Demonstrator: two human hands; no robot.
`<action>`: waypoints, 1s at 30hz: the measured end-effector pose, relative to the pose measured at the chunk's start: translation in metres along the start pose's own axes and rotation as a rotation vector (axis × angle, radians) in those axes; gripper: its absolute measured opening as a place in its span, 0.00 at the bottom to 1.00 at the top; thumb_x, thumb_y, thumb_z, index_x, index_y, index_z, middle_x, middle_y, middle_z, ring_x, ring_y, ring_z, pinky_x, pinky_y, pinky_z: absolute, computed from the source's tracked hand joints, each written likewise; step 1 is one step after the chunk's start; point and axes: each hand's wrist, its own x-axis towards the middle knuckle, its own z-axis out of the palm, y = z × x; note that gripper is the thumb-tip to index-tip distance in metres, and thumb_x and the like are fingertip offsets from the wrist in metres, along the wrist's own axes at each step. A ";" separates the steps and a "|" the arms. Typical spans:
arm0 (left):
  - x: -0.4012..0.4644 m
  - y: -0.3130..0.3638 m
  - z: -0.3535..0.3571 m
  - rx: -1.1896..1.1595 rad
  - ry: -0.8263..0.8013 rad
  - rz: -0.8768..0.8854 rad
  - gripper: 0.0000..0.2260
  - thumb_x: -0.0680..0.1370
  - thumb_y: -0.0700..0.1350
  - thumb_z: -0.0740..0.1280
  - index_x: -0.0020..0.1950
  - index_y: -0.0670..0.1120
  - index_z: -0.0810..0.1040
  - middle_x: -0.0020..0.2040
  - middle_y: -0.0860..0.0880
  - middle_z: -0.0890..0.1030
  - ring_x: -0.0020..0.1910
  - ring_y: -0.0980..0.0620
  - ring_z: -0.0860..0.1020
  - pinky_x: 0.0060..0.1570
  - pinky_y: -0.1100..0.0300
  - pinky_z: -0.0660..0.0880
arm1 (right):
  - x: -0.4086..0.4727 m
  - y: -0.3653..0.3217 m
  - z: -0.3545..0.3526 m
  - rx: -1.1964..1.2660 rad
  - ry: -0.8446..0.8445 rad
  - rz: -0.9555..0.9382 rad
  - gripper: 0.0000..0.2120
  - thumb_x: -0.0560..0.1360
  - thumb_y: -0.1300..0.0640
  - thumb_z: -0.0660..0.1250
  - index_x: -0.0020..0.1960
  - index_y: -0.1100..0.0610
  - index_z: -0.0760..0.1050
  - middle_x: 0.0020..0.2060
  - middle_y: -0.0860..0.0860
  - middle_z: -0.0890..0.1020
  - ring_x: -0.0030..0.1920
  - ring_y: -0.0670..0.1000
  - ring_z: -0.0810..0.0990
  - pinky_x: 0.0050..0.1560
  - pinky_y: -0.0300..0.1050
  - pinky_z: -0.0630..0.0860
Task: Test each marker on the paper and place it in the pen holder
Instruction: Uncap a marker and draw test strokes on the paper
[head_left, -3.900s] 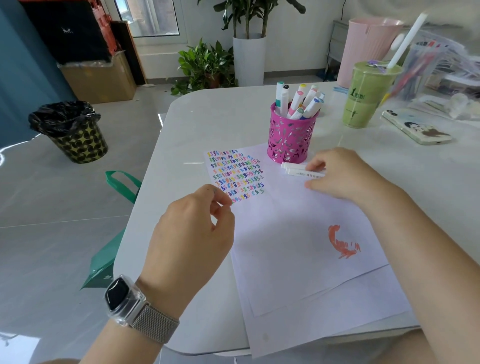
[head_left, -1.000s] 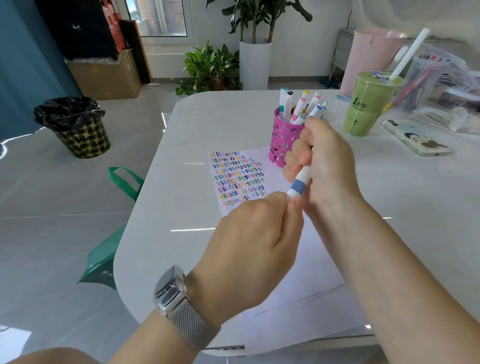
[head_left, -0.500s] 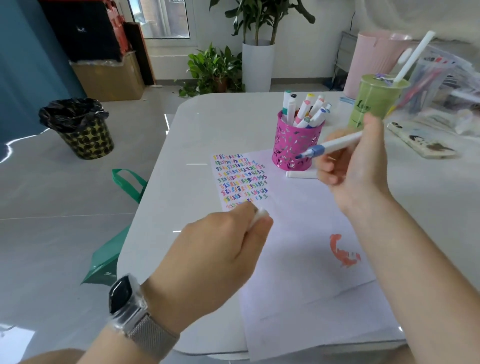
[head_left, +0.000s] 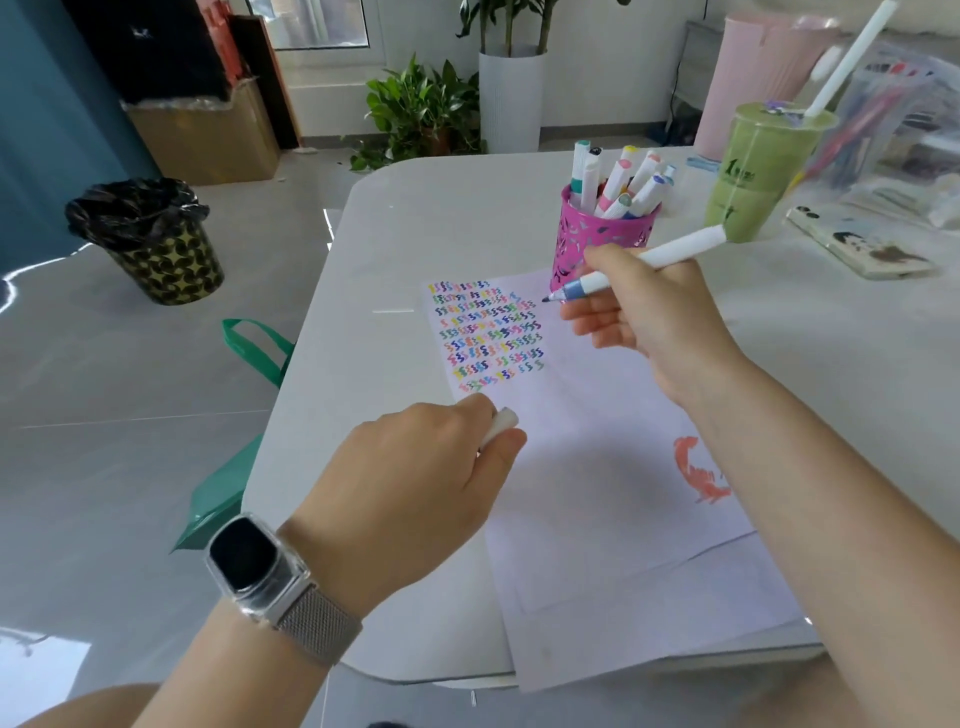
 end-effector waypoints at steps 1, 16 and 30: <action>-0.001 0.000 0.000 0.007 -0.011 -0.003 0.17 0.79 0.57 0.49 0.35 0.49 0.57 0.30 0.49 0.67 0.33 0.45 0.67 0.39 0.51 0.71 | 0.001 0.002 0.000 -0.041 -0.024 -0.021 0.10 0.75 0.56 0.66 0.36 0.59 0.79 0.28 0.54 0.83 0.26 0.49 0.78 0.25 0.37 0.73; 0.000 -0.003 0.007 0.113 -0.085 0.014 0.17 0.79 0.57 0.49 0.34 0.50 0.56 0.30 0.51 0.66 0.30 0.49 0.66 0.35 0.55 0.64 | 0.016 0.035 -0.002 -0.383 -0.033 -0.075 0.16 0.68 0.58 0.70 0.27 0.53 0.65 0.21 0.48 0.79 0.27 0.50 0.72 0.26 0.36 0.67; 0.003 -0.004 0.012 0.096 -0.078 0.008 0.17 0.80 0.56 0.48 0.33 0.51 0.57 0.30 0.51 0.67 0.32 0.49 0.67 0.36 0.55 0.66 | 0.016 0.037 0.001 -0.487 -0.056 -0.130 0.16 0.69 0.55 0.72 0.30 0.55 0.68 0.29 0.51 0.83 0.29 0.50 0.74 0.35 0.46 0.76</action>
